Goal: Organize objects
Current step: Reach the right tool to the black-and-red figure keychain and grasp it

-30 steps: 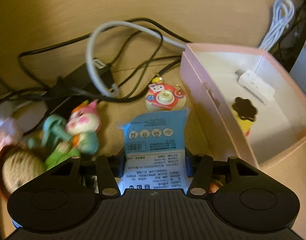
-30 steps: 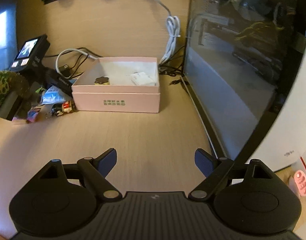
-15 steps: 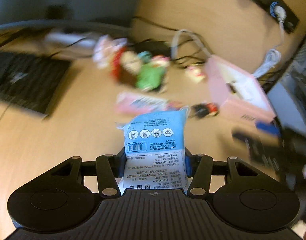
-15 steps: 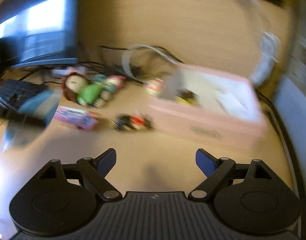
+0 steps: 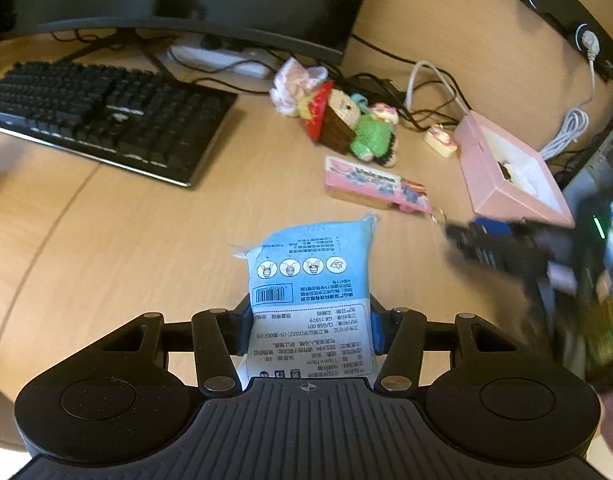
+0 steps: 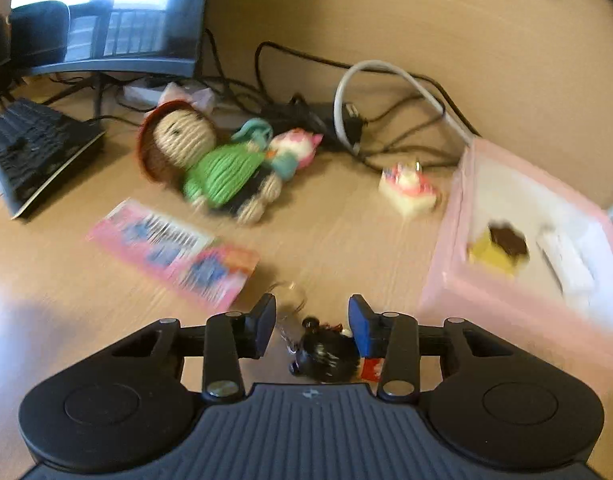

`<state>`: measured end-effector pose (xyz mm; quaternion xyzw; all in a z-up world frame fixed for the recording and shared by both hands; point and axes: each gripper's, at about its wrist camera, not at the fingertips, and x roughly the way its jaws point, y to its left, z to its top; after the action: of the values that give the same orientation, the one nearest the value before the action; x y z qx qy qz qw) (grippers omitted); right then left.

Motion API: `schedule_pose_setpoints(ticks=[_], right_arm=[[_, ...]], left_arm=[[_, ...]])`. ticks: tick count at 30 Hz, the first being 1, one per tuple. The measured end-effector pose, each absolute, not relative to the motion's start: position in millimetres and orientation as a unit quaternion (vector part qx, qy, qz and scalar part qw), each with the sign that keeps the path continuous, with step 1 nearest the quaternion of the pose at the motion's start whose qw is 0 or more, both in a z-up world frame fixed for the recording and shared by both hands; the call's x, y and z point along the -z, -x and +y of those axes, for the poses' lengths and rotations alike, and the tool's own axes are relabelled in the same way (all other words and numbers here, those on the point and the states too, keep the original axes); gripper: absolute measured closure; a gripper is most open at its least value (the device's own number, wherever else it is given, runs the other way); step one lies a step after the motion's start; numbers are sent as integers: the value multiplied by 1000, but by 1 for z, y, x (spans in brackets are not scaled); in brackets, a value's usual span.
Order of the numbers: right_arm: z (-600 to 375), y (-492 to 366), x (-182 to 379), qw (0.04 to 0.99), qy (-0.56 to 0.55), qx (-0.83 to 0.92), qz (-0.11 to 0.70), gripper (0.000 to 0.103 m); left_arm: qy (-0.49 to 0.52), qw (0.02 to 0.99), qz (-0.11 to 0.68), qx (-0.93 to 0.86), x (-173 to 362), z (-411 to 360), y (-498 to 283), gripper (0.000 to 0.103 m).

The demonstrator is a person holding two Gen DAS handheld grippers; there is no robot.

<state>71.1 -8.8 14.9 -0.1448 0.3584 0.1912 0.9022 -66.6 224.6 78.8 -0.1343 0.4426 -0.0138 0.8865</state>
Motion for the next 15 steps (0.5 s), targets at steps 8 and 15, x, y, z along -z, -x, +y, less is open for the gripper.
schedule_pose_setpoints(ticks=[8, 15], right_arm=[[-80, 5, -20, 908, 216, -108, 342, 57], [-126, 31, -38, 924, 126, -69, 355, 31]], left_arm=[[127, 878, 450, 102, -65, 171, 47, 47], [133, 868, 459, 130, -56, 141, 40, 47]])
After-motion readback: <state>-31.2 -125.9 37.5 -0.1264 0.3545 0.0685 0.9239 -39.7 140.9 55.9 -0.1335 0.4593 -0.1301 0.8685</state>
